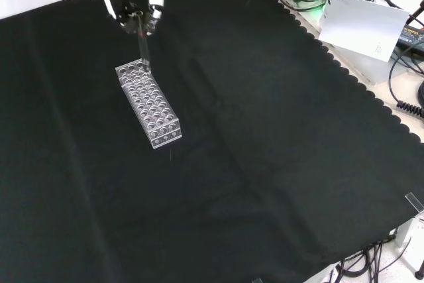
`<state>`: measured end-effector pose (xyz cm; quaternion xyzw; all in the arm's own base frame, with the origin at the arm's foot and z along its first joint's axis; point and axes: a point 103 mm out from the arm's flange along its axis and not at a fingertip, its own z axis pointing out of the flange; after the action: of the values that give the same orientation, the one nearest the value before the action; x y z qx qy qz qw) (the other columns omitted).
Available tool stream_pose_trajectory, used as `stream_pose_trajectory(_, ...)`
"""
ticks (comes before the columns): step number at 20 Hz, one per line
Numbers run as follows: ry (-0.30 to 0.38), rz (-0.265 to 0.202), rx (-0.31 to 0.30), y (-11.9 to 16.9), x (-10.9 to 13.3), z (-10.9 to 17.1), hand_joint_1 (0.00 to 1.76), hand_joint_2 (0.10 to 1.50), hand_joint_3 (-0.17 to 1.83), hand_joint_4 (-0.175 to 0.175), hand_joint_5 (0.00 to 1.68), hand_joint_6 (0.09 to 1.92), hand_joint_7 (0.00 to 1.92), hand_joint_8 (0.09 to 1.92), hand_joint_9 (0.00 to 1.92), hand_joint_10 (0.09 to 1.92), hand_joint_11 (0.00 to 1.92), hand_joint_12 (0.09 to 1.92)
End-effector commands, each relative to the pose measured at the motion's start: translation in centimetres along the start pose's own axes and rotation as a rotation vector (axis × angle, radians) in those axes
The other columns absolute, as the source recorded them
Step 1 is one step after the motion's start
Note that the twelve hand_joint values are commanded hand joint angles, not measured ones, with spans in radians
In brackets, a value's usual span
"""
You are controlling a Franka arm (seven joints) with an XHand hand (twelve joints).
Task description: Shake the test tube.
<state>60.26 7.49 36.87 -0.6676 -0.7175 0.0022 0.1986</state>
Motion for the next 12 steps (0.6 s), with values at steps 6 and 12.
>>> stream_pose_trajectory(6,0.005,-0.056,0.009,-0.4,3.1,0.7,1.23,0.65,0.60,-0.175,1.38,0.43,1.75,0.38,1.73,0.21,1.53,0.69)
stream_pose_trajectory(12,-0.047,0.095,-0.013,-1.3,-3.8,-0.6,1.23,0.65,0.60,-0.175,1.39,0.43,1.75,0.38,1.73,0.20,1.53,0.69)
